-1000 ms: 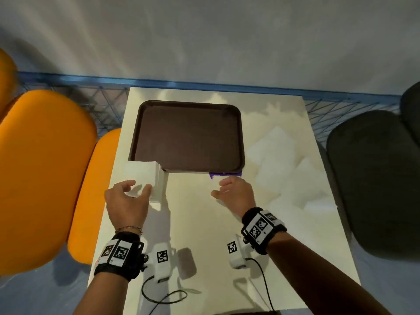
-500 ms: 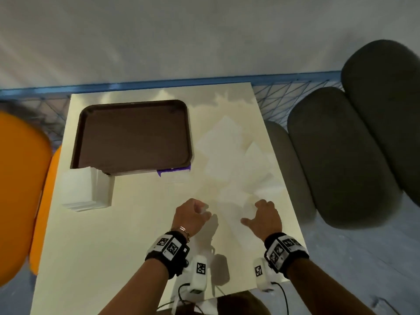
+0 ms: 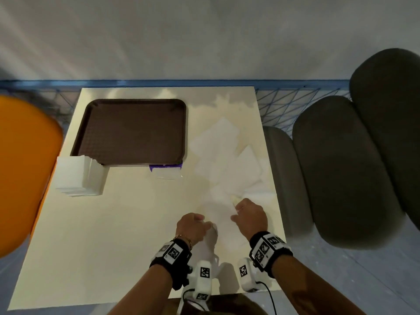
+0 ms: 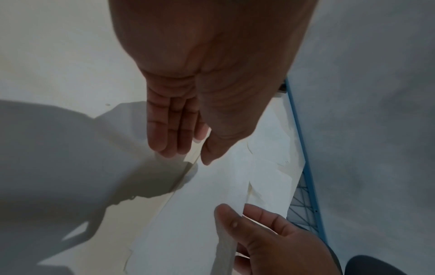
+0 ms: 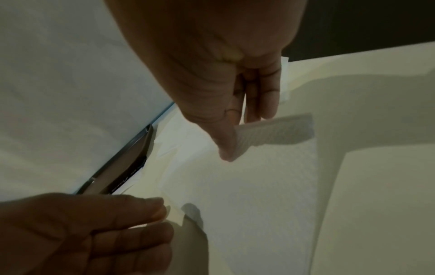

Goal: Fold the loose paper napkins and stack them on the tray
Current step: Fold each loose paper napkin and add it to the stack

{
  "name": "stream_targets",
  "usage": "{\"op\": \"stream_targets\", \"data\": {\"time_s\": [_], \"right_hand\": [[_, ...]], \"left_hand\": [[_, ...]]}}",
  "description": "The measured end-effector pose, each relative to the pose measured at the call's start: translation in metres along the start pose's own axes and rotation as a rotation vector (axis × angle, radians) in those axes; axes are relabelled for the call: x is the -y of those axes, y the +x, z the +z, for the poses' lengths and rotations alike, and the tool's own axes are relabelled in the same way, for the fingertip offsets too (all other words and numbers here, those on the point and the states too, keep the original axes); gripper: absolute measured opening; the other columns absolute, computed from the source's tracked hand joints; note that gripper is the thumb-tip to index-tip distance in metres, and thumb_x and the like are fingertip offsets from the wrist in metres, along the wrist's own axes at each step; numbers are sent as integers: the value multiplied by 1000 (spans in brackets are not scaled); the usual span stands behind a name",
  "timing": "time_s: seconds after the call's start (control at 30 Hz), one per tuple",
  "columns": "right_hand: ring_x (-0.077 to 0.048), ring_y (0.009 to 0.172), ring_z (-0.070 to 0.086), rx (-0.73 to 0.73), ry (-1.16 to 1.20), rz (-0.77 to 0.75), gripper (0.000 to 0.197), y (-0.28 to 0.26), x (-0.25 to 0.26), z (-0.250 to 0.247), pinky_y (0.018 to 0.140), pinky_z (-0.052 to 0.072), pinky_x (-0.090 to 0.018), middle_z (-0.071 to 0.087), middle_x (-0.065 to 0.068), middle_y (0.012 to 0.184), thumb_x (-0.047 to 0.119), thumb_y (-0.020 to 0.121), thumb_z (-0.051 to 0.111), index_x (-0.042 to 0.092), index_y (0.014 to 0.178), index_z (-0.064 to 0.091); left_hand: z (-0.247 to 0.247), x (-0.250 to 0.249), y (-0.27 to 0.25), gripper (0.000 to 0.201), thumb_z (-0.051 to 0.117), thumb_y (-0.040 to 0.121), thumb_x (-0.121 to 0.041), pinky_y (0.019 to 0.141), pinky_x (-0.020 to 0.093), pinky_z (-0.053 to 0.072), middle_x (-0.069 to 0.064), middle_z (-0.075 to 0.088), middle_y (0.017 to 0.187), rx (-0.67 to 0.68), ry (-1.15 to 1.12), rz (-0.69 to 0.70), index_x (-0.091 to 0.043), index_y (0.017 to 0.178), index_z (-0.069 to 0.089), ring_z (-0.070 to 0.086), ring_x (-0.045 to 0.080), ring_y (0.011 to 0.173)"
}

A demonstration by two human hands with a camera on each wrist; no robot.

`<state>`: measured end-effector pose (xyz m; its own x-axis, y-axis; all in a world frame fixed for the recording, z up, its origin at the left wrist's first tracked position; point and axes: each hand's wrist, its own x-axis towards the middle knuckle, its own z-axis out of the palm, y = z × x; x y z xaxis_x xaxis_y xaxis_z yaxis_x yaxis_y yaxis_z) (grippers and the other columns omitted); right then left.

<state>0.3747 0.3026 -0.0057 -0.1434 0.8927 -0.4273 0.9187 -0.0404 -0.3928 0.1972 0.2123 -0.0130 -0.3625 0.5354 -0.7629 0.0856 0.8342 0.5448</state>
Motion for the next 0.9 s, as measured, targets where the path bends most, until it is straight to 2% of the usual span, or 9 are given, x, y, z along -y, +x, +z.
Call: {"op": "stream_targets", "data": {"time_s": [0.17,0.27,0.37,0.43,0.53,0.63,0.73,0.83,0.9], "right_hand": [[-7,80,67,138,298,-59,26,-4,3,-17,67,42,-6,70,15,86,25,81,92,23,103,79],[-6,81,66,299,476,-114,21,-10,12,-38,76,49,-14,72,13,88,26,82,92,25,99,79],[-5,81,68,412,619,-167,14,-21,24,-67,79,57,-20,75,8,88,24,85,90,22,95,80],[-6,81,69,475,688,-197,11,-26,30,-86,82,57,-20,77,7,86,19,87,87,19,96,80],[-8,82,71,491,752,-252,11,-32,38,-112,83,57,-22,78,1,86,16,88,86,14,96,79],[-12,81,72,395,801,-286,16,-36,47,-130,78,58,-23,79,-7,88,17,85,88,12,98,80],[-13,79,71,303,867,-317,18,-41,54,-141,76,56,-24,78,-11,88,18,84,89,12,98,80],[-17,78,71,245,905,-356,15,-48,61,-152,76,60,-29,78,-16,90,20,84,88,13,95,81],[-20,79,72,232,927,-372,15,-52,65,-159,78,61,-33,78,-16,90,21,84,88,14,94,81]], "left_hand": [[7,10,-1,71,86,66,-62,93,41,61,-9,75,99,-53,-23,19,-20,120,66,74,15,93],[1,6,-13,99,85,58,-77,102,42,57,-9,70,120,-31,-194,84,-24,137,56,71,14,107],[-13,-6,-33,101,89,65,-68,96,42,60,1,73,125,139,-584,60,-28,147,46,74,19,102],[-23,-16,-43,93,86,71,-54,94,43,60,6,77,120,215,-790,50,-20,149,48,75,23,104],[-42,-34,-60,78,80,81,-32,97,45,57,12,76,116,248,-928,120,-20,152,49,73,27,106],[-63,-51,-85,58,77,92,-18,100,47,57,19,74,117,251,-868,288,-34,144,58,71,31,108],[-75,-65,-108,50,83,82,-12,98,47,57,20,69,105,218,-770,415,-29,128,74,67,30,100],[-81,-76,-124,46,89,70,-14,87,35,60,20,62,95,109,-659,503,-23,115,81,61,27,89],[-84,-82,-132,46,92,68,-15,92,39,59,26,66,94,49,-589,563,-23,113,82,60,28,87]]}}
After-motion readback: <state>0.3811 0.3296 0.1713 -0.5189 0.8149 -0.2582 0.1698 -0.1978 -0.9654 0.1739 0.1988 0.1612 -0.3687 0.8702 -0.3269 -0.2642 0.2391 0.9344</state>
